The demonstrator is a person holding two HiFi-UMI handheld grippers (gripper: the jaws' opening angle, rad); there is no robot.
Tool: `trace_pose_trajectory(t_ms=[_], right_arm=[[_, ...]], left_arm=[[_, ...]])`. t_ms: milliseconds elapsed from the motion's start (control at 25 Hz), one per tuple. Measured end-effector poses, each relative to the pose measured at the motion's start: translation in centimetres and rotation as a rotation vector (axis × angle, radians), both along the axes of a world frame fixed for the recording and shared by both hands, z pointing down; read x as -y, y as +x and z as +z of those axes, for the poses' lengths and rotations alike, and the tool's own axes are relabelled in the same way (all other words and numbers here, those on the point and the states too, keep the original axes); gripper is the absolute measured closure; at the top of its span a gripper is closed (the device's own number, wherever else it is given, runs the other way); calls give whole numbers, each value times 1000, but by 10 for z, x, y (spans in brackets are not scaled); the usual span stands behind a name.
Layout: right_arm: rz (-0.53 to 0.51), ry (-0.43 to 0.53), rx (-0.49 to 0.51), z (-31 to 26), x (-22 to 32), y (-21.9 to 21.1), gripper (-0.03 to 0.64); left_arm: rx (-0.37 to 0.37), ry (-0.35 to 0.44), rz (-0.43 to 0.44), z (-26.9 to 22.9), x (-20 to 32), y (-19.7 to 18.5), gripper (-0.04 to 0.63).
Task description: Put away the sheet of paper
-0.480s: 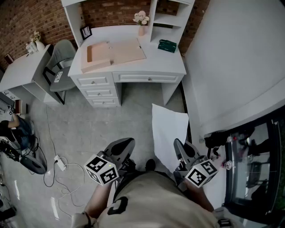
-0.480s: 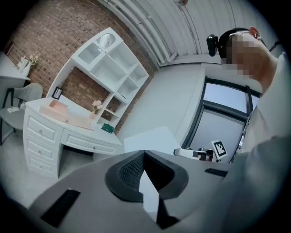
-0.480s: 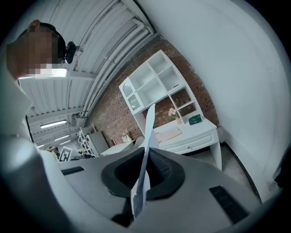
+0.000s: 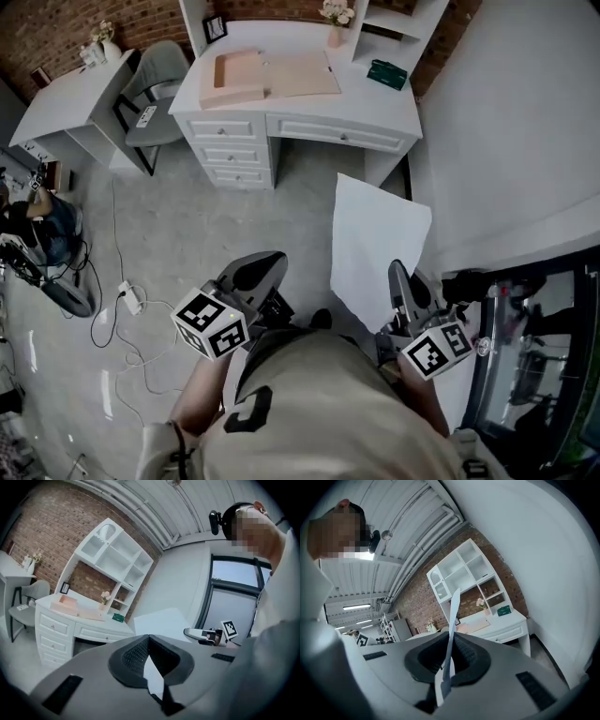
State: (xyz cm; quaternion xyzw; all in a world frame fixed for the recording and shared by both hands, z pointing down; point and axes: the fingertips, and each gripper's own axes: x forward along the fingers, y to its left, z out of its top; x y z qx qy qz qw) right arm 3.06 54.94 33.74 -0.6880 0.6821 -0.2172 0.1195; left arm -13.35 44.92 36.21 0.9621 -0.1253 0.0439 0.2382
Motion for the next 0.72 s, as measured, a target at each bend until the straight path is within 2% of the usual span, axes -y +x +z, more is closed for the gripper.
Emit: trace_pose_trajectory(t_ms=[200,440,720], right_arm=[[-50,-19,-62,3,1,0,589],[-92,-51,-192,10,4,-2,589],[-99,-37,-182,10,0,18,589]], left_arm=[[21,4,-34,5,0,-10,580],[22,-8,3,8,-13,5,580],[53,18,63,6,-26,37,580]])
